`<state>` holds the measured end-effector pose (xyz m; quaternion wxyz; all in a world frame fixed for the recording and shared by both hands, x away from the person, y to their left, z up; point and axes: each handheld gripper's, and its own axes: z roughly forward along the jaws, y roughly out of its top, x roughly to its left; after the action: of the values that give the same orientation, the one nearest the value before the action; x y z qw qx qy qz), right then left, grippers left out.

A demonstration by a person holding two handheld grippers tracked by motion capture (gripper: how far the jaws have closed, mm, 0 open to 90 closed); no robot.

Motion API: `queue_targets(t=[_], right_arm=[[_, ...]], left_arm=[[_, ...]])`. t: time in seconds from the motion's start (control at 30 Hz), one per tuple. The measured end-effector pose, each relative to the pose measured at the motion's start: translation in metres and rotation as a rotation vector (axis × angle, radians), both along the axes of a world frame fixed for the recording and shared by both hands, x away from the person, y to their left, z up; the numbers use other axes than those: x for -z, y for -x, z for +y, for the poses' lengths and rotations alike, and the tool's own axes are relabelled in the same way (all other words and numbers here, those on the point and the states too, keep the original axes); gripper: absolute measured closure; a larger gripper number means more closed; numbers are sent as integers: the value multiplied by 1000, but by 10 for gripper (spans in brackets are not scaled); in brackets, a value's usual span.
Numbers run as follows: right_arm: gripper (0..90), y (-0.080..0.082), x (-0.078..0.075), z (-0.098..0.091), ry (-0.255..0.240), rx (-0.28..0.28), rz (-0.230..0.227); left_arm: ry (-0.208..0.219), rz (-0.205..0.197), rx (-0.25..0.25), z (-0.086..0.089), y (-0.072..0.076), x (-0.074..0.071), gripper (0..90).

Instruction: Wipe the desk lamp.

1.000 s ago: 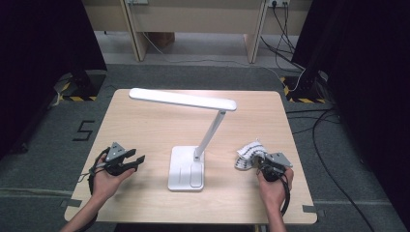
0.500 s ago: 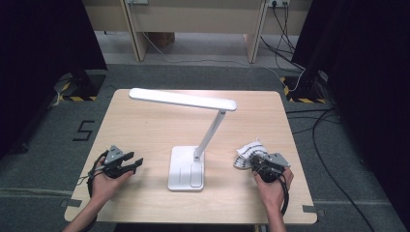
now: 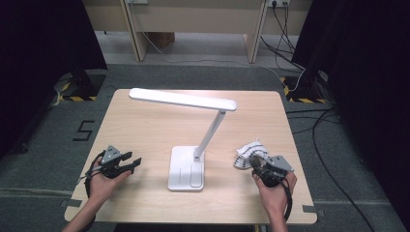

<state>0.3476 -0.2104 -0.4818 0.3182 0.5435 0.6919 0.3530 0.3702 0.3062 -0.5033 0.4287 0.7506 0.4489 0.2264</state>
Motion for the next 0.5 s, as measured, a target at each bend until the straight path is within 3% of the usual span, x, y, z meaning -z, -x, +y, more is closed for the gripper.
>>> queue_targets(t=[0.5], right_arm=[[401, 23, -6, -2, -14, -16, -10]], left_arm=[[3, 7, 7, 2, 4, 1, 473]])
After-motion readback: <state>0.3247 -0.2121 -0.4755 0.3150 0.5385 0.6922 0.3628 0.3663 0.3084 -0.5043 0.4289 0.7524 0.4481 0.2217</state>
